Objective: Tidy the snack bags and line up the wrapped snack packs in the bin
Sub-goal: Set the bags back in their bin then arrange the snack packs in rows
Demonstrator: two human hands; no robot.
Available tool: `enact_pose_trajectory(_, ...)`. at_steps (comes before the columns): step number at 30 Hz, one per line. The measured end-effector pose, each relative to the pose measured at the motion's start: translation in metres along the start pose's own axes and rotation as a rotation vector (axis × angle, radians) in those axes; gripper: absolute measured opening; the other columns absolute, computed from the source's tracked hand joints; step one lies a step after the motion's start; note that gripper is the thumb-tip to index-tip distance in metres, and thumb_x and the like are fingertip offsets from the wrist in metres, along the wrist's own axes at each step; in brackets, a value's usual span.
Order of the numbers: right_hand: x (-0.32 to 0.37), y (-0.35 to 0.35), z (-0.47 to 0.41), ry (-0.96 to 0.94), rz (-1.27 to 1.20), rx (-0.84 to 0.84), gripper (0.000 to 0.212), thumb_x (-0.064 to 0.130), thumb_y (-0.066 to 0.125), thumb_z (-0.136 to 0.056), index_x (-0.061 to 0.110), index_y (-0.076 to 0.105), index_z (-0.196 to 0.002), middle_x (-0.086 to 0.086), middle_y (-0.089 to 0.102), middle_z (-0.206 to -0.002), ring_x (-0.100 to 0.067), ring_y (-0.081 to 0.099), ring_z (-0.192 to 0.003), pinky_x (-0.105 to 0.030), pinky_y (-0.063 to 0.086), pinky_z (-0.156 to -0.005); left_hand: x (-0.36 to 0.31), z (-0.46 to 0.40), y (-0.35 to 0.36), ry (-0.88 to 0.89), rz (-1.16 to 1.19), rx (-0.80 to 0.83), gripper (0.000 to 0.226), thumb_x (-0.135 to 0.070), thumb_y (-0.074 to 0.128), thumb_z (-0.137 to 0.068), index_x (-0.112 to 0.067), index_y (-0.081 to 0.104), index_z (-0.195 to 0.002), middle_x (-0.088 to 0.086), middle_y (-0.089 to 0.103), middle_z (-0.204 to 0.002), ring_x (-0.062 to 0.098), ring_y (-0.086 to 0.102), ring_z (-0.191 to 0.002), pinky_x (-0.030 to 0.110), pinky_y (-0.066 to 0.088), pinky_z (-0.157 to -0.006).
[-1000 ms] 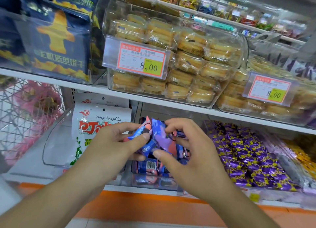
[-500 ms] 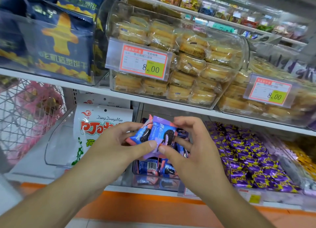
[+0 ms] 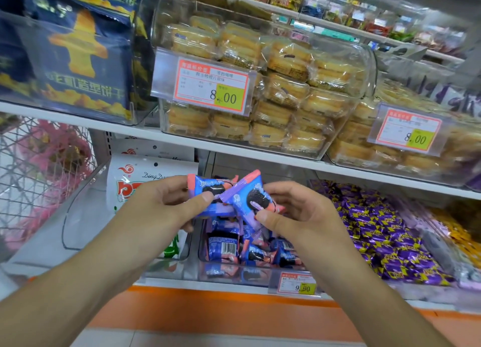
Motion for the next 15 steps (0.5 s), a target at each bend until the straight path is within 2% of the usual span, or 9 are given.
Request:
enact_pose_trajectory(2,0.0,0.001,0.0,-0.02,0.005,0.044,0.038,-0.005,0.08,-0.084,0.026,0.08,-0.105,-0.005,0.078,-0.104,-0.024,0.071,-0.099,-0.042,0.06,-0.084,0.001,-0.001,0.0,-0.002,0.0,-0.007,0.01,-0.03,0.071,-0.096,-0.029,0.081,-0.098,-0.01,0.083,-0.095,0.015,0.058,-0.063,0.027,0.048,-0.074)
enact_pose_trajectory(4,0.001,0.003,0.001,-0.038,0.033,0.074,0.039,-0.006,0.08,-0.084,0.026,0.08,-0.106,-0.004,0.077,-0.103,-0.019,0.071,-0.097,-0.037,0.06,-0.083,0.003,-0.002,0.002,-0.004,-0.024,0.025,0.013,-0.031,0.069,-0.097,-0.029,0.08,-0.102,-0.01,0.083,-0.097,0.018,0.06,-0.067,0.03,0.051,-0.077)
enact_pose_trajectory(6,0.001,0.005,0.002,-0.052,0.084,0.087,0.04,-0.004,0.083,-0.082,0.026,0.079,-0.108,-0.001,0.076,-0.103,-0.017,0.071,-0.099,-0.033,0.061,-0.081,0.002,-0.001,0.007,0.002,-0.056,0.088,0.018,-0.037,0.065,-0.099,-0.03,0.08,-0.107,-0.004,0.082,-0.1,0.028,0.064,-0.076,0.042,0.056,-0.085)
enact_pose_trajectory(8,-0.001,0.007,0.002,-0.046,0.114,0.083,0.041,-0.002,0.086,-0.079,0.025,0.076,-0.107,0.002,0.075,-0.102,-0.017,0.071,-0.098,-0.038,0.061,-0.078,-0.001,0.002,0.013,-0.006,-0.033,0.147,0.026,-0.051,0.068,-0.093,-0.033,0.079,-0.107,0.002,0.081,-0.104,0.032,0.07,-0.09,0.053,0.057,-0.094)
enact_pose_trajectory(10,-0.003,0.009,0.002,-0.04,0.148,0.08,0.039,0.002,0.088,-0.077,0.025,0.074,-0.105,0.003,0.074,-0.101,-0.019,0.071,-0.097,-0.044,0.06,-0.075,-0.005,0.006,0.018,-0.003,-0.093,0.204,0.035,-0.061,0.077,-0.078,-0.041,0.077,-0.107,-0.01,0.081,-0.105,0.018,0.076,-0.099,0.056,0.059,-0.097)
enact_pose_trajectory(13,0.0,0.01,0.002,-0.068,0.188,0.111,0.038,0.005,0.088,-0.079,0.027,0.072,-0.105,0.005,0.074,-0.103,-0.015,0.071,-0.097,-0.04,0.06,-0.074,-0.006,0.007,0.019,0.016,-0.173,0.173,0.028,-0.04,0.089,-0.076,-0.039,0.077,-0.102,-0.016,0.081,-0.101,0.005,0.077,-0.096,0.054,0.059,-0.098)
enact_pose_trajectory(15,0.001,0.002,-0.004,-0.081,0.183,0.123,0.036,0.003,0.085,-0.083,0.026,0.072,-0.108,0.006,0.075,-0.104,-0.013,0.073,-0.096,-0.032,0.062,-0.078,-0.005,0.004,0.014,0.008,-0.155,0.083,0.02,-0.034,0.088,-0.077,-0.035,0.078,-0.094,-0.019,0.081,-0.094,0.001,0.076,-0.09,0.043,0.061,-0.092)
Point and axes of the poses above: each hand's wrist, its own z-axis away from the middle knuckle, its own y-axis out of the palm, x = y × z, the point moved 4 cm from there along -z, towards the middle knuckle
